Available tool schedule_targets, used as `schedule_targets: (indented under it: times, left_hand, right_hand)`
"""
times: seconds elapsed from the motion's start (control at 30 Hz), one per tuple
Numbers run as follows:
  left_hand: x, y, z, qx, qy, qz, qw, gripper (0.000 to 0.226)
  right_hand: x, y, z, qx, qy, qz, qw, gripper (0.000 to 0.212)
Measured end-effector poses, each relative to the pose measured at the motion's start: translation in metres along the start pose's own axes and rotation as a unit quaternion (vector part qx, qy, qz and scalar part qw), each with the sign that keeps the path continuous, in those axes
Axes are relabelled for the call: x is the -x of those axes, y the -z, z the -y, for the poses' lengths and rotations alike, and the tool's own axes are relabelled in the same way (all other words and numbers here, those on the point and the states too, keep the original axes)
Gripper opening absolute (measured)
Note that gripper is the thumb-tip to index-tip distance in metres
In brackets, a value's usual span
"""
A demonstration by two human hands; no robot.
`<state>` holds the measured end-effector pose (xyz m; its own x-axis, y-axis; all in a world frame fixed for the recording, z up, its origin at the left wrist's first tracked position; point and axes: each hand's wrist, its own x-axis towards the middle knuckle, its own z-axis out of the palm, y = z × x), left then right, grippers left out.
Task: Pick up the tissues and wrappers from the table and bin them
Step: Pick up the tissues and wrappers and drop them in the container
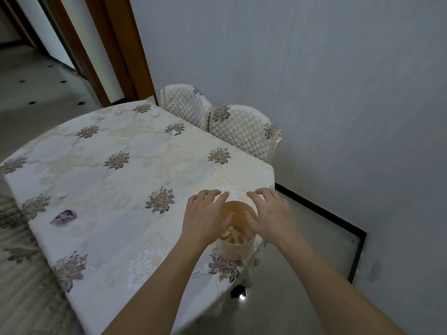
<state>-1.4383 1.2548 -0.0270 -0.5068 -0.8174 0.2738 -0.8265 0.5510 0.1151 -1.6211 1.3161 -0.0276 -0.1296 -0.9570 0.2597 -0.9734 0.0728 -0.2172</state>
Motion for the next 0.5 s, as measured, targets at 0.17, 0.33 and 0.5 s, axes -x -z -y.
schedule_targets:
  times: [0.17, 0.33, 0.5]
  left_hand:
    - [-0.005, 0.019, 0.004, 0.004, -0.007, -0.050, 0.999, 0.052]
    - [0.001, 0.042, 0.015, -0.006, 0.019, -0.064, 0.998, 0.052]
    - [0.032, 0.063, 0.049, -0.021, 0.073, -0.072, 0.994, 0.052]
  right_hand:
    - [-0.006, 0.019, 0.007, 0.006, 0.020, -0.041, 0.999, 0.046]
    - [-0.015, 0.036, 0.024, 0.003, 0.028, -0.055, 0.998, 0.047]
    - [-0.024, 0.036, 0.055, 0.004, 0.070, -0.051, 0.996, 0.048]
